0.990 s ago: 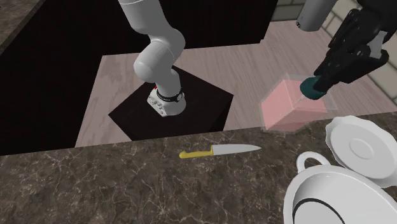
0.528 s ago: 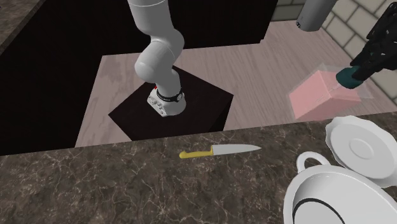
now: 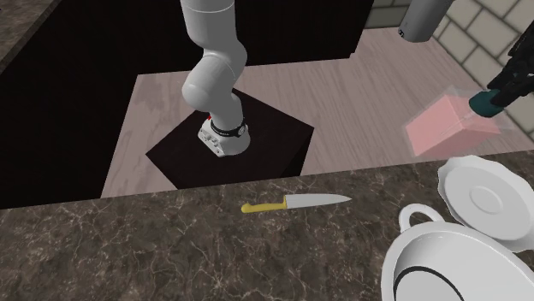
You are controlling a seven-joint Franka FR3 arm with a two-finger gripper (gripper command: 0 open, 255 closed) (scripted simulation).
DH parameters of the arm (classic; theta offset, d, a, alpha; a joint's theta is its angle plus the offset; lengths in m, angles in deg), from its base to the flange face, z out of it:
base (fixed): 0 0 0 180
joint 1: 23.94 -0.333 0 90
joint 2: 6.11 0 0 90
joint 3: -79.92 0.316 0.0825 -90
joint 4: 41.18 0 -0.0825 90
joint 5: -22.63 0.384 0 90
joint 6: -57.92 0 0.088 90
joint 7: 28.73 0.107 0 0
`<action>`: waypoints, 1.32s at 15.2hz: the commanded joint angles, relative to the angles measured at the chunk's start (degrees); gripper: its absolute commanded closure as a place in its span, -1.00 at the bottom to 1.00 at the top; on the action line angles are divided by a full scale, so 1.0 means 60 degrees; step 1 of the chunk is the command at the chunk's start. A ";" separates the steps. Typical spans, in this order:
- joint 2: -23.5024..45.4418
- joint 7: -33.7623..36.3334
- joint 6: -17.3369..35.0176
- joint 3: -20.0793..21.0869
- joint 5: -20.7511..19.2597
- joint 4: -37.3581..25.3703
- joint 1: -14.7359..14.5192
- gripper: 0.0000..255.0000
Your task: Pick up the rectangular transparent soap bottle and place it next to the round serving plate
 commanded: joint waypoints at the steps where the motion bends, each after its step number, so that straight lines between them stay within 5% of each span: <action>1: -0.0082 0.0023 0.0327 0.0002 -0.0004 0.0402 -0.0003 1.00; 20: -0.0622 0.0187 0.2943 0.0010 -0.0054 0.3560 -0.0014 1.00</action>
